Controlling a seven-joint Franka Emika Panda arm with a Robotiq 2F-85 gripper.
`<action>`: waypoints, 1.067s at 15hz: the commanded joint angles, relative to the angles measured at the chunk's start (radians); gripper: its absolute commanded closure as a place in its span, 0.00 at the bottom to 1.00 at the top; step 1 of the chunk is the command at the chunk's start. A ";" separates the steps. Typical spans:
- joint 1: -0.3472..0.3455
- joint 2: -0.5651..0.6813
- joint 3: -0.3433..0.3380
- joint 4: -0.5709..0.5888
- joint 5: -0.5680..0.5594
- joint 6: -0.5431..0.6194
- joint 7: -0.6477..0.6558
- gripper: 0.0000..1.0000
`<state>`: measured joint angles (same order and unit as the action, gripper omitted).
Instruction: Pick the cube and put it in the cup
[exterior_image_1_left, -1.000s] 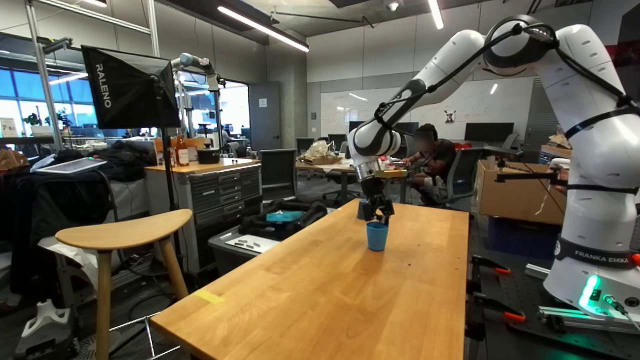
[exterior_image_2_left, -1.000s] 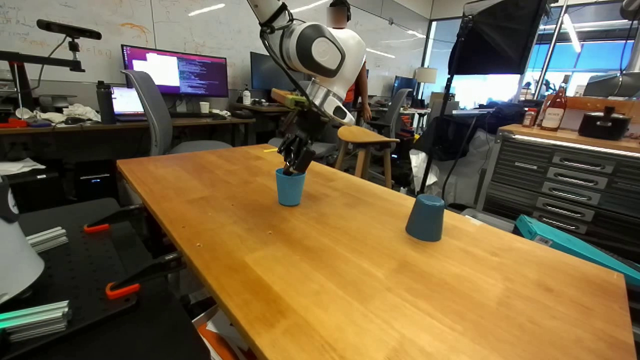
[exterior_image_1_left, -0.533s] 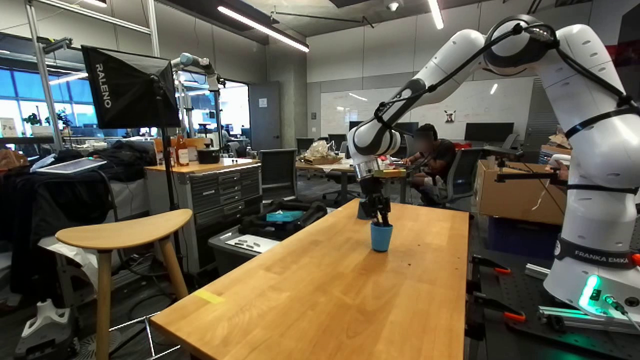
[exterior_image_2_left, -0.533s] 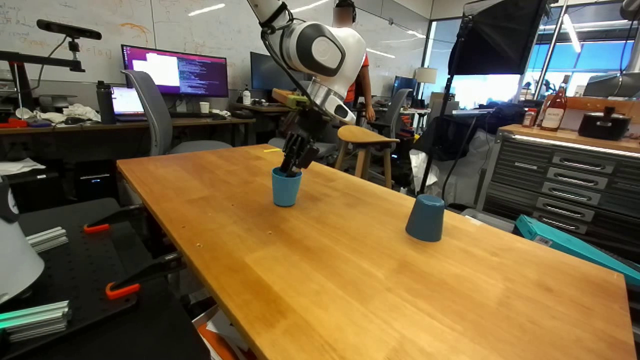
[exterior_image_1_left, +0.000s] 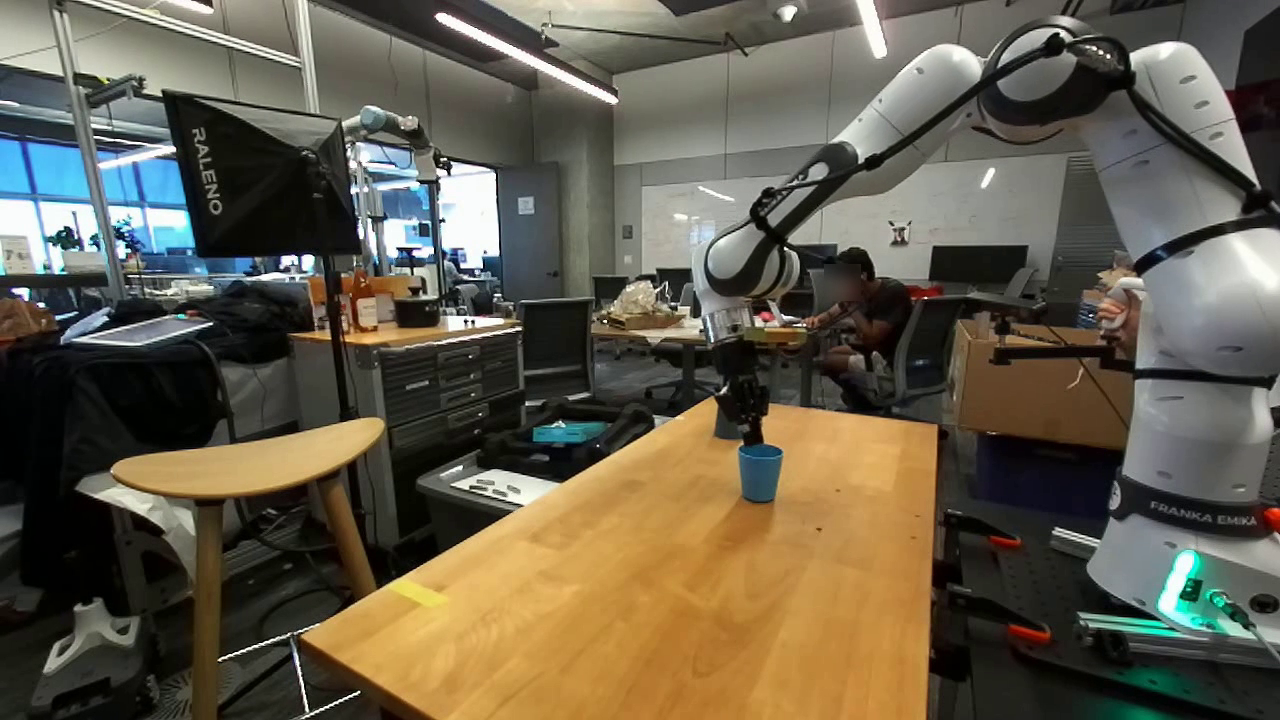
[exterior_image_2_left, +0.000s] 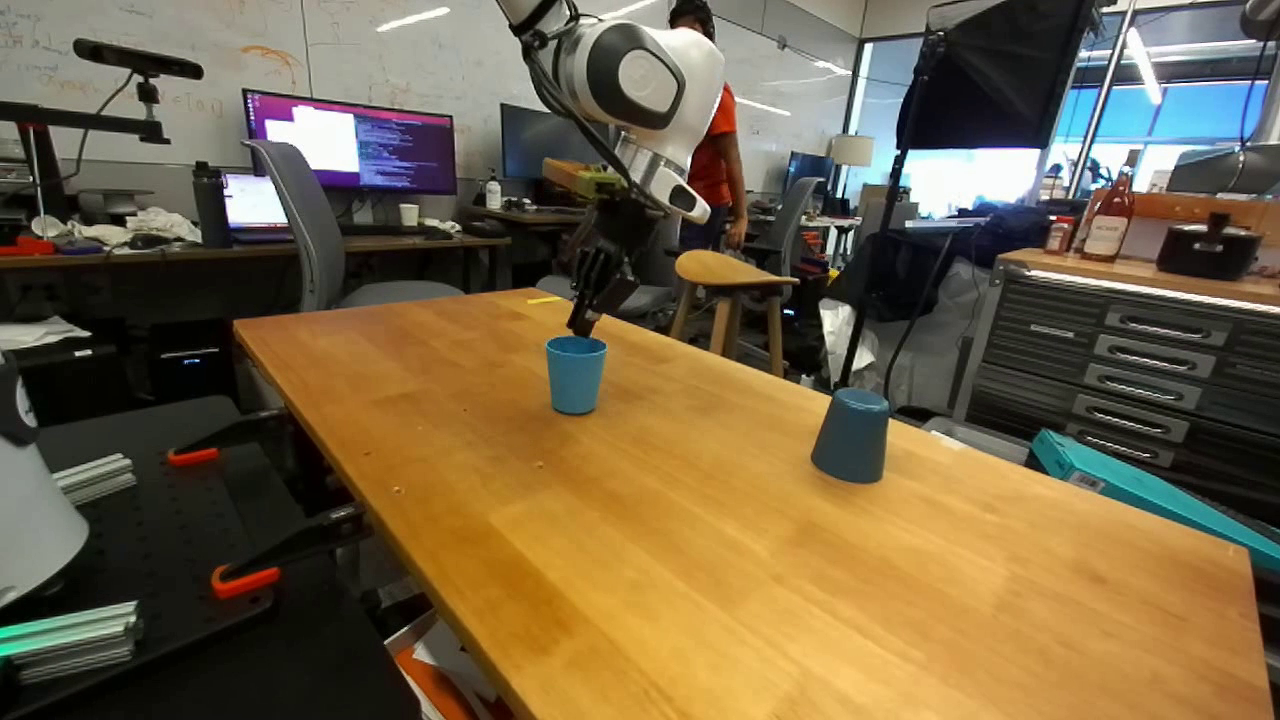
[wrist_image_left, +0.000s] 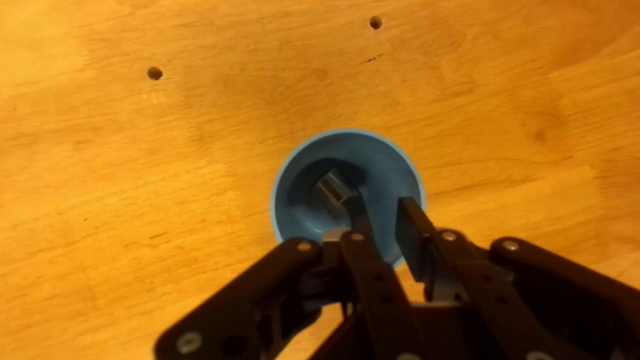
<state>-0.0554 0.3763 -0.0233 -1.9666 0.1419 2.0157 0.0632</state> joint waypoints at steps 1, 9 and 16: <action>0.014 -0.085 0.006 -0.025 -0.022 -0.008 -0.042 1.00; 0.052 -0.263 0.010 -0.054 -0.210 0.003 -0.130 0.43; 0.049 -0.293 0.009 -0.031 -0.203 -0.006 -0.157 0.16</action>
<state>-0.0027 0.0834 -0.0176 -1.9992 -0.0605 2.0118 -0.0939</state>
